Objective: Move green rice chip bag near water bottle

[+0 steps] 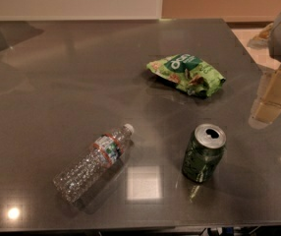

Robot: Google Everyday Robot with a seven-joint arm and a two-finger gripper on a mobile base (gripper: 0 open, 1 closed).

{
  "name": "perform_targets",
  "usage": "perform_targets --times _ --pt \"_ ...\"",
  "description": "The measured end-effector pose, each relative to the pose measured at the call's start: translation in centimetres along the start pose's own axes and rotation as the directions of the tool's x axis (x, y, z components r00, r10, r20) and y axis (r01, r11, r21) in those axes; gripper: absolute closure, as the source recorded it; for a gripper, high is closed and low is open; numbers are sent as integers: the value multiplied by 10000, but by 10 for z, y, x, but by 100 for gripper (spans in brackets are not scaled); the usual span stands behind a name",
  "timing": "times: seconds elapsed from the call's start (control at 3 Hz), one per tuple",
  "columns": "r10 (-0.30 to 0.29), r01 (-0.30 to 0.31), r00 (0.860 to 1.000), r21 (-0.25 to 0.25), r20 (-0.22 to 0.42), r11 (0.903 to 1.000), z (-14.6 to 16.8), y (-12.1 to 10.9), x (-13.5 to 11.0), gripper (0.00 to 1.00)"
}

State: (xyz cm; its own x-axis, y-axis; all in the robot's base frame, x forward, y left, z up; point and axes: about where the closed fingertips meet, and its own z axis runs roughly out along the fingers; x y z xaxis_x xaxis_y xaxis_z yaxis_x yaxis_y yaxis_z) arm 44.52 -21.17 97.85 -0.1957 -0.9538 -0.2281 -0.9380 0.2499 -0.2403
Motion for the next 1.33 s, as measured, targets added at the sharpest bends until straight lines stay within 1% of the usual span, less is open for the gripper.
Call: perform_targets --times 0.33,0.67,1.0,1.33 --pt "302 -289 9989 -366 363 9989 5 -20 -10 0" --pt "788 -763 9956 -503 498 9958 14 -49 -29 0" --pt "1597 -1589 9866 -253 344 9870 31 -82 -46 0" --pt "2853 -2854 9583 68 196 9584 58 -110 -52 0"
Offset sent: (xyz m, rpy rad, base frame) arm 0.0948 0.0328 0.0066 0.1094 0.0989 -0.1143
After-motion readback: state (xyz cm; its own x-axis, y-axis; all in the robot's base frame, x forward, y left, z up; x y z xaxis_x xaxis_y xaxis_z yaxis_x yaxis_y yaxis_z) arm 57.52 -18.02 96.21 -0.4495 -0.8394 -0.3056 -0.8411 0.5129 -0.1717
